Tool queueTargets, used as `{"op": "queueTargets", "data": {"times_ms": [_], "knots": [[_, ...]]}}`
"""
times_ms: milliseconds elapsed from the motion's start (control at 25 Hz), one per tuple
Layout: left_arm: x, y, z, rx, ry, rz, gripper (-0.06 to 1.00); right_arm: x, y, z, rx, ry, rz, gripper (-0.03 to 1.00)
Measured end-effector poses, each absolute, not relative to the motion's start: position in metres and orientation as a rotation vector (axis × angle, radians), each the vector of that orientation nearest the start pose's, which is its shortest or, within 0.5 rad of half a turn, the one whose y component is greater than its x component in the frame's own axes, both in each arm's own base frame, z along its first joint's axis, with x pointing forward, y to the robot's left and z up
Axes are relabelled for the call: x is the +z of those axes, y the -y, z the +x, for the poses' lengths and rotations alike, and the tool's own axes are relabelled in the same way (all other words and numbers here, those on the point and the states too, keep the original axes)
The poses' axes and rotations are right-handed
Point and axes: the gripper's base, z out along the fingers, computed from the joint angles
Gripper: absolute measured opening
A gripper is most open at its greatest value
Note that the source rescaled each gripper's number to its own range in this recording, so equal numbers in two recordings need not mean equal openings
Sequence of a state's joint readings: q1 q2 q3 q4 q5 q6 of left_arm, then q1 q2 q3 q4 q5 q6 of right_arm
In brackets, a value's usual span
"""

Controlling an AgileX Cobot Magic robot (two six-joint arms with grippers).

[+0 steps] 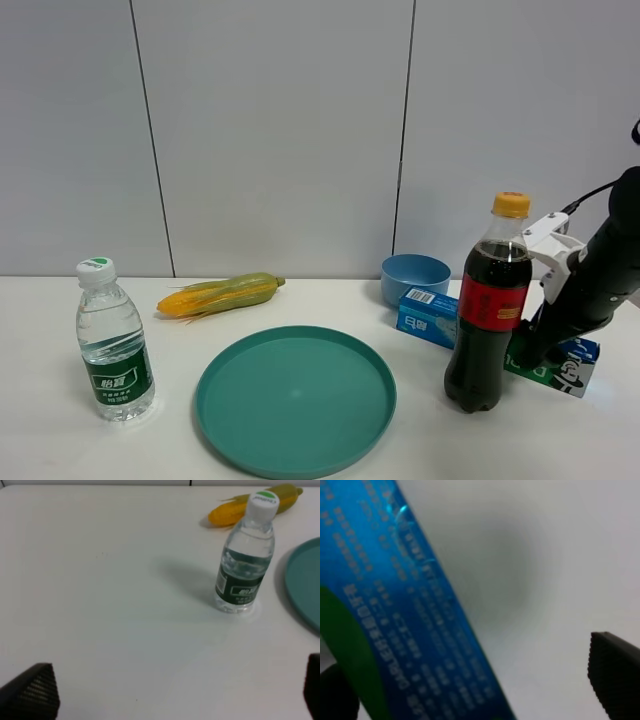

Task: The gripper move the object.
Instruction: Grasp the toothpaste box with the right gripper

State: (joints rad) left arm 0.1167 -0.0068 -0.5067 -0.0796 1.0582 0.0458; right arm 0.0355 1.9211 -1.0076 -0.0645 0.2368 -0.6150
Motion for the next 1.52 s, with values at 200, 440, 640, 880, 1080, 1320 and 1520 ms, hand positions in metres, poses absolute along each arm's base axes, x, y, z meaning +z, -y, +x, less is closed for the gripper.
{"op": "queueTargets", "data": {"times_ms": [200, 440, 640, 880, 1080, 1320, 1520], "knots": [[0.280, 0.007, -0.006, 0.008, -2.025, -0.068, 1.00, 0.118, -0.017, 0.368, -0.228, -2.456, -0.897, 0.89], [0.280, 0.007, -0.006, 0.008, -2.025, -0.068, 1.00, 0.106, -0.017, 0.370, -0.215, -2.467, -0.877, 0.87], [0.280, 0.007, -0.006, 0.008, -2.025, -0.068, 1.00, 0.105, -0.018, 0.372, -0.203, -2.461, -0.830, 0.86], [0.280, 0.007, -0.006, 0.008, -2.025, -0.068, 1.00, 0.104, -0.018, 0.373, -0.192, -2.463, -0.797, 0.72], [0.280, 0.007, -0.006, 0.008, -2.025, -0.068, 1.00, 0.104, -0.018, 0.373, -0.158, -2.483, -0.714, 0.39], [0.280, 0.007, -0.006, 0.008, -2.025, -0.068, 1.00, 0.105, -0.019, 0.371, -0.141, -2.506, -0.707, 0.23], [0.280, 0.007, -0.006, 0.008, -2.025, -0.068, 1.00, 0.107, -0.020, 0.367, -0.120, -2.548, -0.723, 0.16]]}}
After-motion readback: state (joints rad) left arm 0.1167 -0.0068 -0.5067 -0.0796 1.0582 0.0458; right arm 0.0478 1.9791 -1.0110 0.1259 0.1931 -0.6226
